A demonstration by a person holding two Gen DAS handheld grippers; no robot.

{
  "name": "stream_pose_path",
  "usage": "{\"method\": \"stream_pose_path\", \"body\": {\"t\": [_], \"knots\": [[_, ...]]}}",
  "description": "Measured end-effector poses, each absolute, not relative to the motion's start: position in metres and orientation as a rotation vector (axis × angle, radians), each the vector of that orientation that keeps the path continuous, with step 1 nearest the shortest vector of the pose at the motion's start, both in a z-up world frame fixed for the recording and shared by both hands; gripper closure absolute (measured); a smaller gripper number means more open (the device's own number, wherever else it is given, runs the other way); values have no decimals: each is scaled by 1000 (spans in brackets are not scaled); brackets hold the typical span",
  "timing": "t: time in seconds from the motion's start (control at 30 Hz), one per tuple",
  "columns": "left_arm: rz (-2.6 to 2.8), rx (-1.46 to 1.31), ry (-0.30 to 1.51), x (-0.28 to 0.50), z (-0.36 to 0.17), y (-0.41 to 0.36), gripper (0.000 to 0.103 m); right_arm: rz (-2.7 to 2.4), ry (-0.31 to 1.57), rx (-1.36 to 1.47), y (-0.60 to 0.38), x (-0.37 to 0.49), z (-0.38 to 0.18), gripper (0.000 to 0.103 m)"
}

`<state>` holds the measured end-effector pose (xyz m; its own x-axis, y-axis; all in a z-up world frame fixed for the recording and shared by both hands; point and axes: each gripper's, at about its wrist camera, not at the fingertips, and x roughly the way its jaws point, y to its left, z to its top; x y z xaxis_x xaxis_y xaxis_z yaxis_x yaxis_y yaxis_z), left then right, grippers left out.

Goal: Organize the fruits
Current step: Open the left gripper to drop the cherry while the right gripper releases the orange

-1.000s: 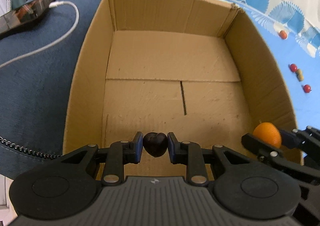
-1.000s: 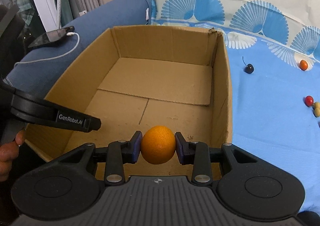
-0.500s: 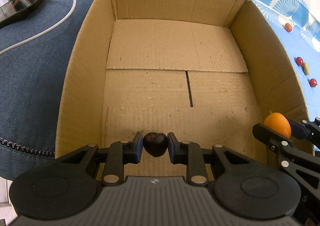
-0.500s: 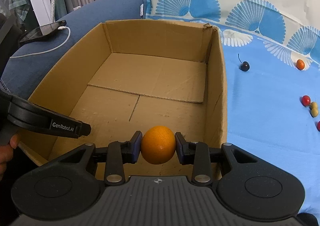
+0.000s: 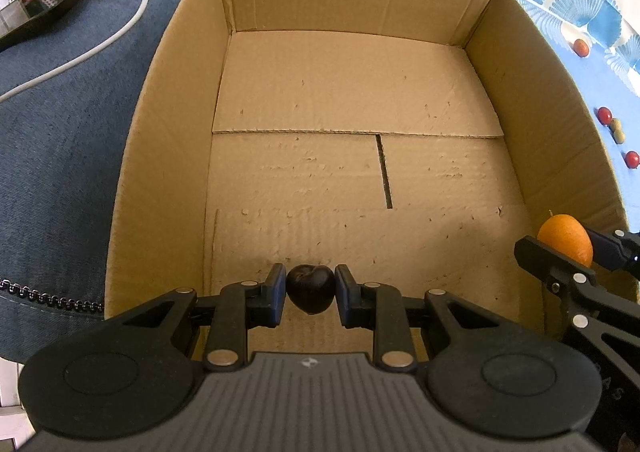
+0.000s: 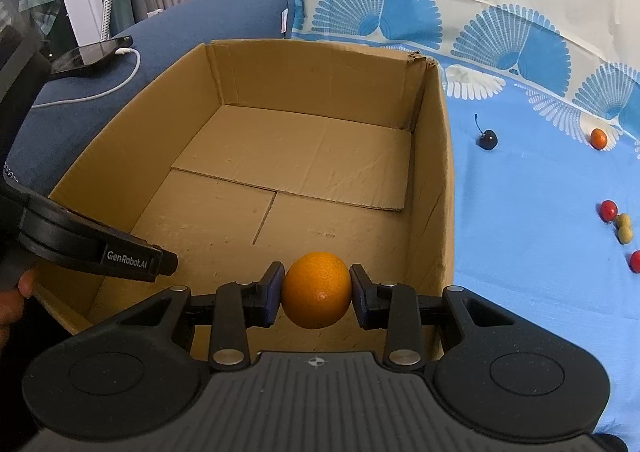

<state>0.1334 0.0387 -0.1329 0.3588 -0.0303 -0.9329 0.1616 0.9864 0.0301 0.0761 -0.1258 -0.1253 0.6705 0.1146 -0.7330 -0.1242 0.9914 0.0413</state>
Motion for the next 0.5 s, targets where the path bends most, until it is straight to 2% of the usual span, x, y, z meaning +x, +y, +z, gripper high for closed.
{"method": "stream_pose_path", "body": {"t": [0.3,0.37,0.4,0.43,0.47,0.5], "knots": [[-116,130,1208,134,-137,40,74,136,814,-52,-123,76,-127,66],[-112,132,1204,135,-137,40,64,136,810,-43,-123,77,-127,66],[-109,130,1199,135,-136,41,45,137,805,-37,-124,77,-126,66],[-116,122,1189,135,-134,41,35,132,799,-32,-124,77,-125,65],[-140,111,1190,134,-132,41,30,126,796,-32,-124,77,-125,58],[-157,108,1195,134,-131,39,21,121,791,-30,-125,76,-123,50]]}}
